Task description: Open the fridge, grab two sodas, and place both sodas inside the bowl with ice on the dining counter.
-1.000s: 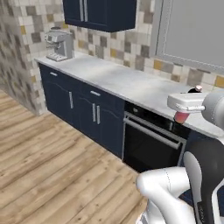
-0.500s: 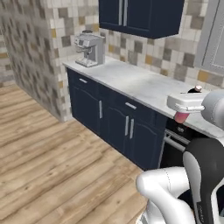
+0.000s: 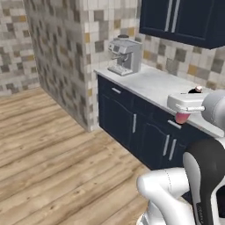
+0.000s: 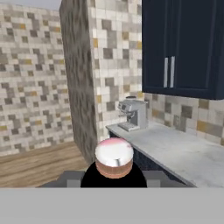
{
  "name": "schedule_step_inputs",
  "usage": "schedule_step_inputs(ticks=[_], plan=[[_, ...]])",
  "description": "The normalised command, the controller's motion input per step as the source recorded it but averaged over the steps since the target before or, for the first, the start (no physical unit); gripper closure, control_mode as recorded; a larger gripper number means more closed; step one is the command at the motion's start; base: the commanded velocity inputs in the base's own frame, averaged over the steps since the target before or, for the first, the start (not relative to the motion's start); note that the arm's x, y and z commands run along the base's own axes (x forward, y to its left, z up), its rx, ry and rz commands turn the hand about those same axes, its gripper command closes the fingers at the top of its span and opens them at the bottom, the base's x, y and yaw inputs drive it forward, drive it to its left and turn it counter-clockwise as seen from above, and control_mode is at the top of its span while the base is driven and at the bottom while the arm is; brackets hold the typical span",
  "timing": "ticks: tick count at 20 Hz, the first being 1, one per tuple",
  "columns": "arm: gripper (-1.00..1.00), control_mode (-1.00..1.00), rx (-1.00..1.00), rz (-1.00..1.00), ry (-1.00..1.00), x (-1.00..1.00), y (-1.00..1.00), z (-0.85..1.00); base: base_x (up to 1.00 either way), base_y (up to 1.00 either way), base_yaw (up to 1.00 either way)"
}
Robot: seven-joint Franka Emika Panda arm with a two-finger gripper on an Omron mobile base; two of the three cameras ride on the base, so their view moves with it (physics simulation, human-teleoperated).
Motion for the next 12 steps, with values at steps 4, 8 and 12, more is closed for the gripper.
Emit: schedule_step_inputs(ticks=[4,8,12], plan=[[1.00,1.00,0.00,0.00,0.00,0.00,0.00,0.00,0.85,0.45,0.30],[1.00,1.00,0.00,0.00,0.00,0.00,0.00,0.00,0.94,0.21,0.33],[1.00,1.00,0.00,0.00,0.00,0.00,0.00,0.00,1.00,0.00,0.38]])
